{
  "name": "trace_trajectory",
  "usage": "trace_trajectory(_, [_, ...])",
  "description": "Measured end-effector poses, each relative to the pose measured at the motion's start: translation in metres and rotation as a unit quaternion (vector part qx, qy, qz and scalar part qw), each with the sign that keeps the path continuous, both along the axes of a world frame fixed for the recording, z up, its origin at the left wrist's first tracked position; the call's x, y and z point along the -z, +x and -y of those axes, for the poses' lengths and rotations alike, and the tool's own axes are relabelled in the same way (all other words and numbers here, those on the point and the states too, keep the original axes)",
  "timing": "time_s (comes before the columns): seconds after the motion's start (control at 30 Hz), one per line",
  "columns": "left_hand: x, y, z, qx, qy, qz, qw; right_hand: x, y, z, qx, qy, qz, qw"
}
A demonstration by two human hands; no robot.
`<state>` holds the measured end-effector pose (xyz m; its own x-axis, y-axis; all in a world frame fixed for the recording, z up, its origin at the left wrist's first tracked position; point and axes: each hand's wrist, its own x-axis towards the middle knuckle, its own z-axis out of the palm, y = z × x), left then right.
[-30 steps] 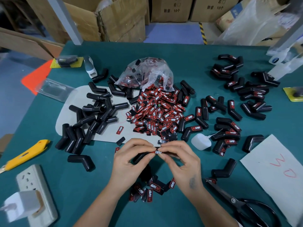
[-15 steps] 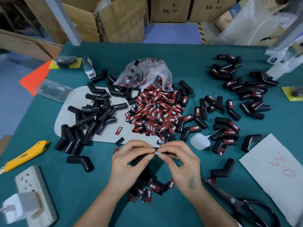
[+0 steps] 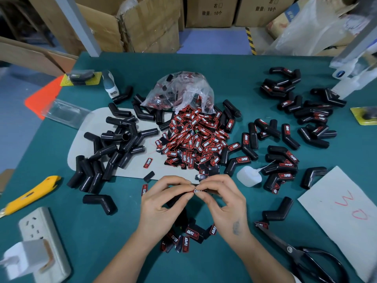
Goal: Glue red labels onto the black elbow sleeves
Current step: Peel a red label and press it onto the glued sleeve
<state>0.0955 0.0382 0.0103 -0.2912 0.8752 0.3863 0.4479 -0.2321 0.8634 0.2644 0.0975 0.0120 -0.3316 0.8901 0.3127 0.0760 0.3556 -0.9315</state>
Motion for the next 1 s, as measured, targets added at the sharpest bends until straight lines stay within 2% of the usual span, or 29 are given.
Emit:
trace_trajectory(0.47, [-0.002, 0.001, 0.0, -0.003, 0.006, -0.009, 1.0, -0.002, 0.0, 0.0, 0.006, 0.005, -0.002, 1.0])
trace_trajectory(0.6, [-0.001, 0.002, -0.001, -0.004, -0.007, 0.013, 1.0, 0.001, -0.001, 0.001, 0.002, -0.006, -0.004, 1.0])
trace_trajectory(0.67, [-0.001, 0.001, -0.002, 0.001, -0.007, 0.028, 1.0, 0.001, -0.002, 0.002, 0.002, -0.058, -0.01, 0.998])
trace_trajectory(0.8, [0.0, 0.001, -0.002, -0.005, -0.013, 0.043, 0.999, 0.001, -0.005, 0.005, 0.011, -0.206, -0.075, 0.976])
trace_trajectory(1.0, [0.0, 0.004, -0.005, 0.005, -0.019, 0.058, 0.998, 0.003, -0.01, 0.005, -0.048, -0.221, -0.068, 0.972])
